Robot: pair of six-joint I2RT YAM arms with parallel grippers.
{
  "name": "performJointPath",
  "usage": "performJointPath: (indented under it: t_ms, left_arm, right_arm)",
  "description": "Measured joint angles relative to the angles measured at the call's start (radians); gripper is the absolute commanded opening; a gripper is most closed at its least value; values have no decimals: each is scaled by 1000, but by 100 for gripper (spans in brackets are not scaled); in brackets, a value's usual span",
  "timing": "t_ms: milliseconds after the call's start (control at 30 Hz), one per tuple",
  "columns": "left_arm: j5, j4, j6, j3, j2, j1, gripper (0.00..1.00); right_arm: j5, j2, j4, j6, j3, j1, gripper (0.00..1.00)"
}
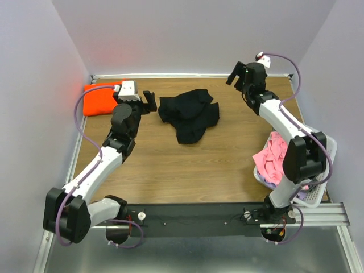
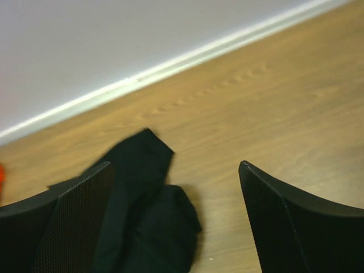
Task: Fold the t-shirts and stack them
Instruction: Move the tshirt to the center of the board, then flatten the tshirt out
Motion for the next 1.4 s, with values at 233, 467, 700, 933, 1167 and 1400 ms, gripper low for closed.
performJointPath:
  t_ms: [233, 467, 700, 933, 1167, 1400]
  left_arm:
    - [38, 1, -49, -20, 155, -46, 89]
    - [45, -1, -69, -40, 198, -50, 89]
    - [42, -1, -73, -40, 192, -49, 90]
    - [42, -1, -73, -40, 193, -43, 89]
    - [41, -1, -72, -41, 193, -38, 89]
    - [12, -7, -64, -50, 180, -36, 89]
  right_arm:
    - [-111, 76, -24, -72, -18, 41, 93]
    - [-306, 166, -14, -174, 0, 217, 86]
    - [-368, 214, -14, -215, -14, 331, 87]
    - [-418, 332, -6, -223, 62, 333, 86]
    - [-471, 480, -32, -214, 178, 333, 2]
    - [-434, 408, -73, -223, 217, 333, 2]
